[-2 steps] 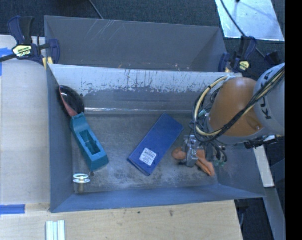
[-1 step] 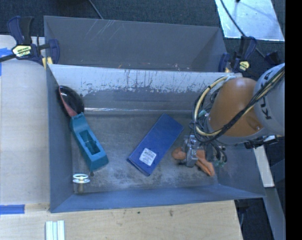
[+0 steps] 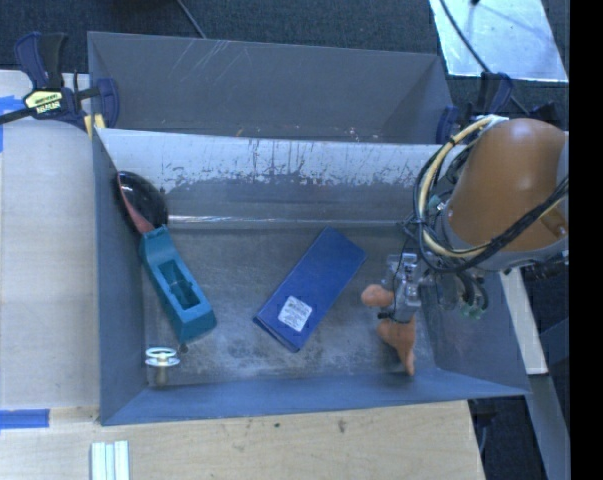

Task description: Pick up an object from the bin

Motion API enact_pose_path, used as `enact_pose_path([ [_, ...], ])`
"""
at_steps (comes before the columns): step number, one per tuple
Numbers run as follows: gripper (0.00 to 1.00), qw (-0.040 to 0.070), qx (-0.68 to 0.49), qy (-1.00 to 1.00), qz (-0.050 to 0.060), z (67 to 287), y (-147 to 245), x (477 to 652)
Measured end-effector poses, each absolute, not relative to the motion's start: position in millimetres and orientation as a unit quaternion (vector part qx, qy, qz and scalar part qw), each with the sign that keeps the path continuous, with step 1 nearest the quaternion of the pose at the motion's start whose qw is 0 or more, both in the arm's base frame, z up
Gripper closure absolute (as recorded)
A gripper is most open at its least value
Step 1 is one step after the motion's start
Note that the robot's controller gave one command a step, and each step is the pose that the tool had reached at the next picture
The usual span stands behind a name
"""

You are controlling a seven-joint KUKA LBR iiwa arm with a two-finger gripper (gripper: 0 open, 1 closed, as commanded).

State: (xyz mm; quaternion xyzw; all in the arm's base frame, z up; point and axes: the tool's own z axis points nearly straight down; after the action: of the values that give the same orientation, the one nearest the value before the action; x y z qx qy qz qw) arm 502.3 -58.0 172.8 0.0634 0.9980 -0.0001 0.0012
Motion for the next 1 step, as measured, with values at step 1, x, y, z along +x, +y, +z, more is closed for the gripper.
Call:
enact_pose_path([
  [1, 0.0, 0.001, 0.064, 0.998, 0.0, 172.8, -58.0, 502.3],
])
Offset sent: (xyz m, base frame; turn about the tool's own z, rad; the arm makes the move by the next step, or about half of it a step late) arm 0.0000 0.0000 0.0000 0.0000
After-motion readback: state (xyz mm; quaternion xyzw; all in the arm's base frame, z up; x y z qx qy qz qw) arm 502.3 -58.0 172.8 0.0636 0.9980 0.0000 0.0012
